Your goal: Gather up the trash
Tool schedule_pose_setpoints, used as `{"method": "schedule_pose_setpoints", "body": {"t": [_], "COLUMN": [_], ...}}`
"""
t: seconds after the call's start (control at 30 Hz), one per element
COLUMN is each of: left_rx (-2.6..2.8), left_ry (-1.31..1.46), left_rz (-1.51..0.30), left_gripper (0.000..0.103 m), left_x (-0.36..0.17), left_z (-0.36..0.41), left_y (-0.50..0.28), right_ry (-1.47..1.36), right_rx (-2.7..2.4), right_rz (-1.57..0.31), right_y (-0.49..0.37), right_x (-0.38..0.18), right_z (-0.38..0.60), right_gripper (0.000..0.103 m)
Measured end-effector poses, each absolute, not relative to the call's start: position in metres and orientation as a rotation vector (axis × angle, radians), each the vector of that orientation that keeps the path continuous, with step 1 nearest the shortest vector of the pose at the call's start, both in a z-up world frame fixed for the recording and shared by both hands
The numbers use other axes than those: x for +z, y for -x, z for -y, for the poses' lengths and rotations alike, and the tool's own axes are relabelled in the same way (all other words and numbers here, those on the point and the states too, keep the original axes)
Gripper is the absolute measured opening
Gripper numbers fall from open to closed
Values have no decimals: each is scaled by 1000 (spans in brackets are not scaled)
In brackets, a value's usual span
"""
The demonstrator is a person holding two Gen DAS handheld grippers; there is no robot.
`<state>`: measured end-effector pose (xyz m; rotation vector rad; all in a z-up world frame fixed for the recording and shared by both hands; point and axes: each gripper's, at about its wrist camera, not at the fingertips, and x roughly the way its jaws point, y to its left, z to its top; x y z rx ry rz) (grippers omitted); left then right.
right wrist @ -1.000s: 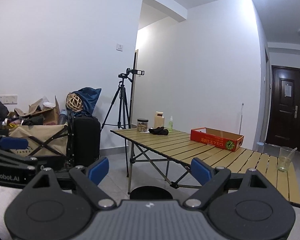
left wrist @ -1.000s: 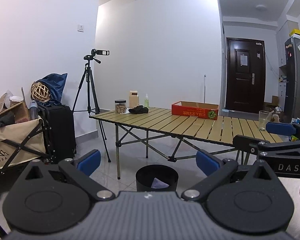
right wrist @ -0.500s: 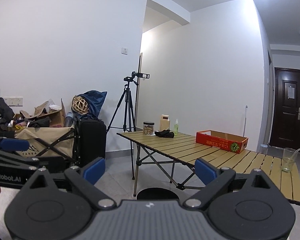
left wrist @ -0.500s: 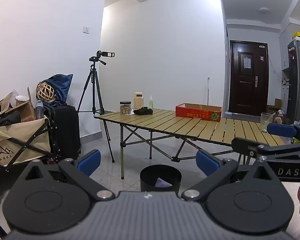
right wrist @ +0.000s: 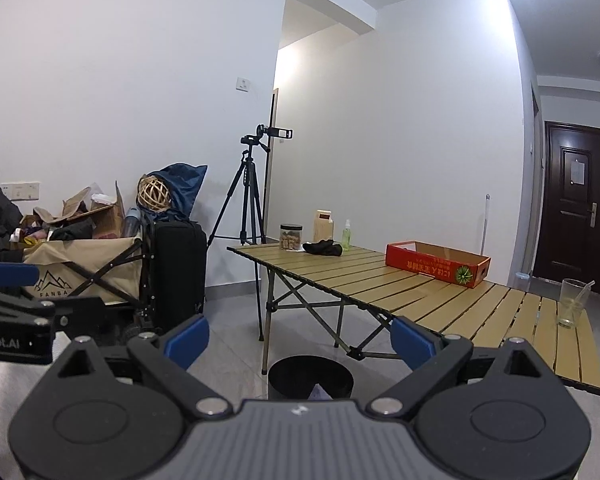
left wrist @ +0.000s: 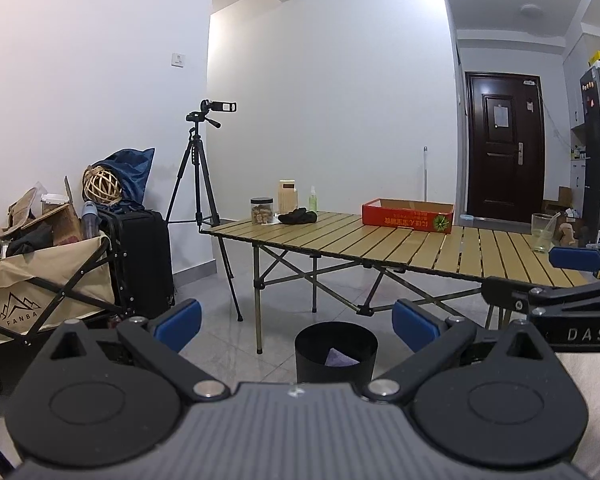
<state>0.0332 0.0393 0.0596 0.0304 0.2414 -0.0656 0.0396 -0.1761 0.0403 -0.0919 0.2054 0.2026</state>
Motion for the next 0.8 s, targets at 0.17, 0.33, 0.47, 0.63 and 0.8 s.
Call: {"method": "schedule_pose_setpoints", "body": {"t": [0.17, 0.33, 0.47, 0.63, 0.8], "left_rx": [-61, -60, -58, -59, -62], "left_ry": [-31, -29, -32, -34, -36], "left_rz": [-258, -260, -261, -264, -264], "left_gripper": [103, 103, 103, 103, 103], "left_x": [57, 57, 55, 55, 55], "left_z": [-42, -43, -44, -44, -45], "left_y": [-32, -30, -28, -27, -27], "right_ry": [72, 66, 58, 46, 60], "right_rx": [198, 196, 192, 191, 206], "right_rz": [-221, -237, -246, -251, -244], "right_y": [-40, -39, -39, -39, -37], "right_x": [39, 35, 32, 31, 29], "right_z": [179, 178, 181, 183, 181], "right_gripper": [98, 98, 98, 98, 98]}}
